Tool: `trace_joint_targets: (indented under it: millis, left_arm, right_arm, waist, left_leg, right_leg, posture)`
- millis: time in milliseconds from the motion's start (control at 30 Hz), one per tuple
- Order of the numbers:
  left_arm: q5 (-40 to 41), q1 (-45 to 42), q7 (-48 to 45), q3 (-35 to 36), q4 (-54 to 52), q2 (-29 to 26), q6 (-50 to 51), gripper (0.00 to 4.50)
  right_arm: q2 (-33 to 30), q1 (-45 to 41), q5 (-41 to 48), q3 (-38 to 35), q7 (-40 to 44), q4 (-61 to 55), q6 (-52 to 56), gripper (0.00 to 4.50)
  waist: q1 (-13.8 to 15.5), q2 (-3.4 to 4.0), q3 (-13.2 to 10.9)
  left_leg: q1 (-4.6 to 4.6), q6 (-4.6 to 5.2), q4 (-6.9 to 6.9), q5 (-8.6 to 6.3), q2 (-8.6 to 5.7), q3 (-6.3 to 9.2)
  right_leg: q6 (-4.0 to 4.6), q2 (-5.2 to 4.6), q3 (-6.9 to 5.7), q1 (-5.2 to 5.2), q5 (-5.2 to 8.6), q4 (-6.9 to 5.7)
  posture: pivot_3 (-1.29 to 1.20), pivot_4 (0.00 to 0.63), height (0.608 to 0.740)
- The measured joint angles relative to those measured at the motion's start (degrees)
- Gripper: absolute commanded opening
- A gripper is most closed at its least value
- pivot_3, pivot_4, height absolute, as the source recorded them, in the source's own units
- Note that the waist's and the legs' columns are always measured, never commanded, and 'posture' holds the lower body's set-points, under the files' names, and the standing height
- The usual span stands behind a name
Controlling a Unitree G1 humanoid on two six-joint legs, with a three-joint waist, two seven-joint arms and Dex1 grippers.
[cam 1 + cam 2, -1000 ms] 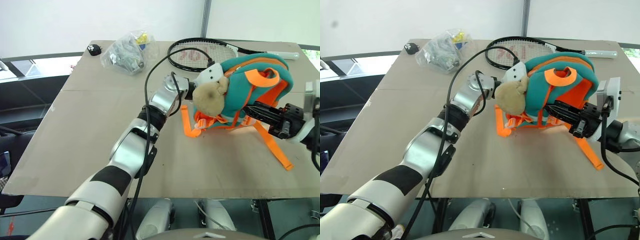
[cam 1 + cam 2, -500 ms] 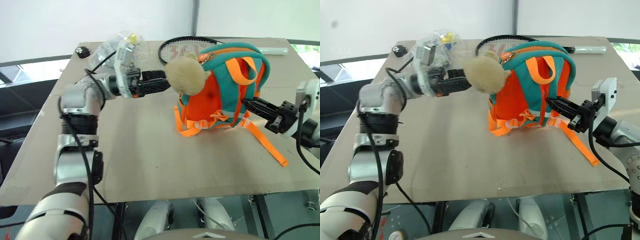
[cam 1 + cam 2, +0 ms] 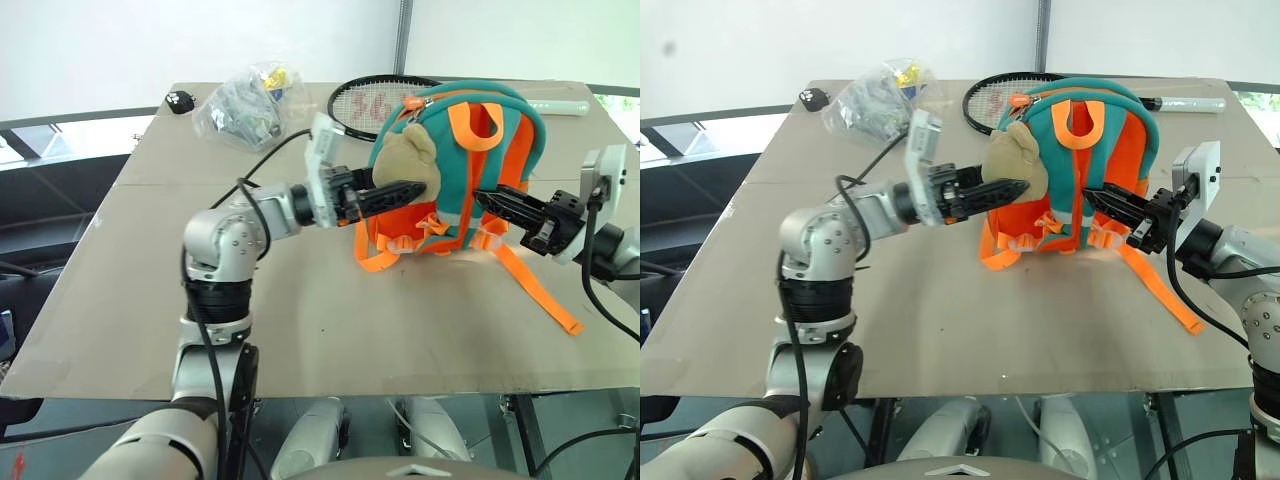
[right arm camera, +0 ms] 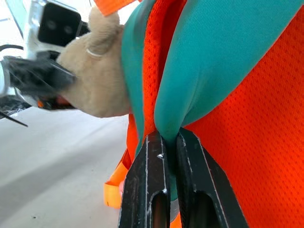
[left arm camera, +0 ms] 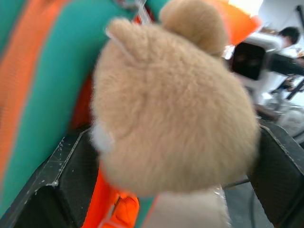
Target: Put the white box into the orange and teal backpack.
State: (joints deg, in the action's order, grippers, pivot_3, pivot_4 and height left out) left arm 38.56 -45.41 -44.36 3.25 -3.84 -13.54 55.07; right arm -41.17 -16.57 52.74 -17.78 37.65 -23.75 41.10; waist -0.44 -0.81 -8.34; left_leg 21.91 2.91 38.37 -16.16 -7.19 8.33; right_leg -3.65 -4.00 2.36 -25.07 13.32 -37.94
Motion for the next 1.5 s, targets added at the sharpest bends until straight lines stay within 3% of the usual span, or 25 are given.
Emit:
trace_joint_targets:
  millis: [200, 300, 400, 500, 633, 867, 1033, 1233, 1500]
  left_arm:
    - [2.2, -0.2, -0.5, 1.1, 0.1, -0.7, -1.1, 0.89]
    - [9.1, -0.8, -0.5, 7.4, 0.9, -1.0, 0.3, 0.54]
    - [17.8, -1.9, 2.1, 15.3, 3.8, -3.9, 4.9, 0.48]
    - [21.4, 2.2, 3.9, 17.8, 6.1, -6.2, 8.1, 0.48]
    - [18.2, 15.4, 4.1, 16.4, 6.6, -10.1, 7.6, 0.46]
    - [12.5, 27.1, 6.4, 11.5, 6.6, -9.4, 2.3, 0.38]
    - [4.9, 24.9, 12.6, 4.6, 9.4, -2.0, -4.0, 0.34]
    - [2.7, 20.8, 11.4, -2.6, 9.0, 4.7, -5.3, 0.32]
    - [0.5, 19.5, 11.5, -6.6, 8.8, 4.7, -1.8, 0.32]
  right_arm:
    - [1.2, -0.1, -1.7, 0.0, -3.7, 0.0, -0.4, 0.00]
    - [2.6, -1.8, -3.6, -0.1, -7.1, 1.4, -0.9, 0.00]
    - [3.9, -5.1, -6.0, -0.4, -11.4, 4.6, -1.4, 0.00]
    - [5.4, -8.8, -7.4, -0.6, -14.7, 6.6, -1.8, 0.00]
    - [7.0, -10.6, -9.2, -0.6, -18.8, 11.1, -1.2, 0.00]
    - [8.9, -13.8, -9.8, -0.4, -22.5, 14.3, -0.2, 0.00]
    - [9.8, -14.5, -9.5, -1.3, -26.8, 15.9, 1.2, 0.00]
    - [11.2, -14.9, -5.5, -6.7, -32.5, 13.5, 4.7, 0.00]
    - [13.1, -12.6, -3.0, -8.0, -36.1, 10.1, 7.0, 0.00]
  waist:
    - [0.0, 0.00, 0.0]
    - [-0.3, 0.00, 0.0]
    - [-0.7, 0.06, 0.0]
    - [-0.7, 0.10, 0.1]
    - [-0.5, 0.11, 0.1]
    - [0.1, 0.14, 0.1]
    - [1.4, 0.27, 0.3]
    - [1.3, 0.28, 0.4]
    - [0.1, 0.41, 0.4]
  left_leg:
    - [0.01, 0.00, 0.01, 0.00, 0.00, -0.01]
    - [0.00, 0.00, 0.01, 0.00, 0.00, -0.02]
    - [-0.05, 0.00, -0.03, 0.00, 0.00, -0.06]
    - [-0.06, 0.00, -0.04, 0.00, 0.00, -0.08]
    - [-0.05, 0.00, -0.06, 0.00, 0.00, -0.08]
    - [-0.10, 0.00, -0.02, 0.00, -0.01, -0.02]
    - [-0.21, 0.00, 0.03, 0.00, -0.02, 0.00]
    - [-0.11, 0.01, 0.02, 0.00, -0.06, 0.00]
    - [-0.18, 0.01, -0.02, 0.00, -0.03, -0.02]
  right_leg:
    - [0.00, 0.00, -0.02, -0.01, 0.00, 0.02]
    - [0.00, 0.02, -0.03, -0.04, 0.00, -0.02]
    - [0.00, 0.05, -0.03, -0.08, 0.00, -0.06]
    - [0.00, 0.06, -0.02, -0.08, 0.00, -0.04]
    - [0.01, 0.04, -0.03, -0.07, 0.00, 0.01]
    - [0.02, -0.01, 0.00, 0.06, -0.01, 0.01]
    - [0.02, -0.05, -0.04, 0.27, -0.01, 0.06]
    - [0.02, -0.09, -0.03, 0.23, -0.01, 0.09]
    - [0.02, -0.04, 0.02, 0.19, -0.01, 0.00]
  posture:
    - [0.00, 0.150, 0.739]
    - [0.00, 0.150, 0.739]
    - [0.00, 0.150, 0.739]
    - [0.00, 0.150, 0.739]
    - [0.00, 0.150, 0.739]
    - [0.00, 0.150, 0.739]
    - [0.00, 0.150, 0.739]
    - [0.00, 0.150, 0.739]
    - [0.00, 0.150, 0.739]
